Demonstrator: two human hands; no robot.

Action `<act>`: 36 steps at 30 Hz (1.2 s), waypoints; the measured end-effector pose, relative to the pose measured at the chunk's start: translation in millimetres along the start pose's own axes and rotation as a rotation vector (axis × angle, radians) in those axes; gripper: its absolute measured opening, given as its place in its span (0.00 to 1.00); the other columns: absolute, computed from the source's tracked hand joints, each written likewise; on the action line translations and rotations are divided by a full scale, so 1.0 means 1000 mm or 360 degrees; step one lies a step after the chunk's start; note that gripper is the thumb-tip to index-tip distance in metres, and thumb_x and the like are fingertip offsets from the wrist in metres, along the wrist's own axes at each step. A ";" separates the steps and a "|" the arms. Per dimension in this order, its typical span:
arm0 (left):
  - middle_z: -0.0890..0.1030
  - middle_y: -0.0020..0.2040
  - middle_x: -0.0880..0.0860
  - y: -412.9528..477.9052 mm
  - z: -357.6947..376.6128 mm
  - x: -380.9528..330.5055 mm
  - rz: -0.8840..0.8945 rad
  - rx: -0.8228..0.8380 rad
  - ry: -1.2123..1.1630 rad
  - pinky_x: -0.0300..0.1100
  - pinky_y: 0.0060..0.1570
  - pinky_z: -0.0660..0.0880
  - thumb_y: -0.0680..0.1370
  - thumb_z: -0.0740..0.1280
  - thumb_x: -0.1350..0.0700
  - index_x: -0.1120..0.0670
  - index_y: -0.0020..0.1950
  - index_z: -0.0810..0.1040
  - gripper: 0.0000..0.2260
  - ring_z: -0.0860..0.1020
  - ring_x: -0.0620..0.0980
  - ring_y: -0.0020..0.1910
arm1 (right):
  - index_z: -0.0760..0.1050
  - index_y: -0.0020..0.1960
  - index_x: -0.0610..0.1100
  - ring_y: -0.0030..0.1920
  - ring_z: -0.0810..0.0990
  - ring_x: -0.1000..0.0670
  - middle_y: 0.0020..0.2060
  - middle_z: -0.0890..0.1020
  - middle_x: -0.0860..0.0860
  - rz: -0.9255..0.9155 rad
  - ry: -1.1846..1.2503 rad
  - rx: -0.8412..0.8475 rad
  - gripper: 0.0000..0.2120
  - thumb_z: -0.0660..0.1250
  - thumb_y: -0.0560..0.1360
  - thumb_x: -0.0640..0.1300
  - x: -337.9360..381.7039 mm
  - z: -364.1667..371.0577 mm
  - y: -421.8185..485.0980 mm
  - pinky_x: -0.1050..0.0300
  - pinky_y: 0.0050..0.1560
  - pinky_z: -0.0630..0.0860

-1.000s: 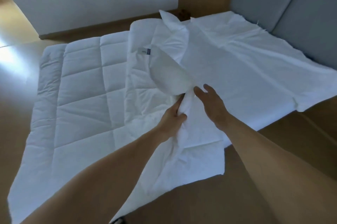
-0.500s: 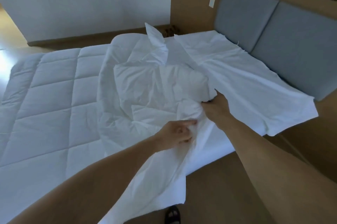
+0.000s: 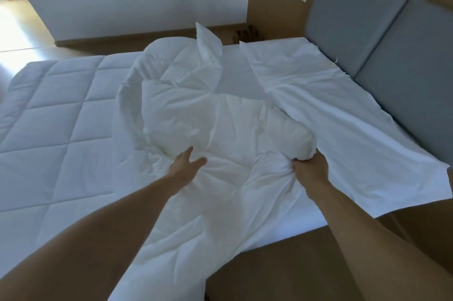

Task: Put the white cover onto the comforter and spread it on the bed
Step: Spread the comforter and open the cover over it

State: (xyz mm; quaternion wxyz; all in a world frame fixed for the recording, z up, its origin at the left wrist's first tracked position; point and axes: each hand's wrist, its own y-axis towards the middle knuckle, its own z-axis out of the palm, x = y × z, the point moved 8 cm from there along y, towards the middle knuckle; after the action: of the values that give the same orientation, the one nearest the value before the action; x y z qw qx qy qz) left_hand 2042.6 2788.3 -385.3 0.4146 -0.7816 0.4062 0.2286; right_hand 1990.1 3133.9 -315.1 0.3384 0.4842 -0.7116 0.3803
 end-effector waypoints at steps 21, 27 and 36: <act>0.62 0.79 0.53 -0.015 0.317 -0.154 -0.0264 0.0386 0.0083 0.54 0.72 0.63 0.83 0.57 0.41 0.49 0.79 0.61 0.27 0.63 0.56 0.75 | 0.69 0.69 0.40 0.62 0.77 0.45 0.53 0.77 0.52 0.0561 -0.0351 0.1413 0.28 0.75 0.73 0.38 -0.241 -0.098 0.076 0.65 0.52 0.74; 0.63 0.78 0.55 -0.006 0.302 -0.138 -0.0304 0.0274 0.0149 0.48 0.72 0.61 0.84 0.57 0.43 0.53 0.78 0.63 0.26 0.63 0.55 0.76 | 0.58 0.78 0.41 0.70 0.70 0.43 0.75 0.66 0.44 0.0475 -0.0298 0.0849 0.40 0.71 0.75 0.55 -0.220 -0.110 0.139 0.48 0.68 0.69; 0.65 0.77 0.54 0.037 0.315 -0.183 -0.0243 0.0302 0.0111 0.45 0.69 0.63 0.83 0.61 0.47 0.55 0.77 0.65 0.24 0.66 0.55 0.74 | 0.63 0.77 0.43 0.69 0.71 0.44 0.73 0.69 0.46 0.0283 -0.0945 0.1132 0.30 0.65 0.79 0.54 -0.205 -0.119 0.188 0.52 0.68 0.69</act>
State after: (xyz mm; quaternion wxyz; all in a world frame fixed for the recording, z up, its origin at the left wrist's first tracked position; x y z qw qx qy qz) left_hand 1902.1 3120.3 -449.2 0.4886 -0.7749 0.3794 0.1294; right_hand 1887.1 3371.5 -472.0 -0.1006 0.5952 -0.6417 0.4731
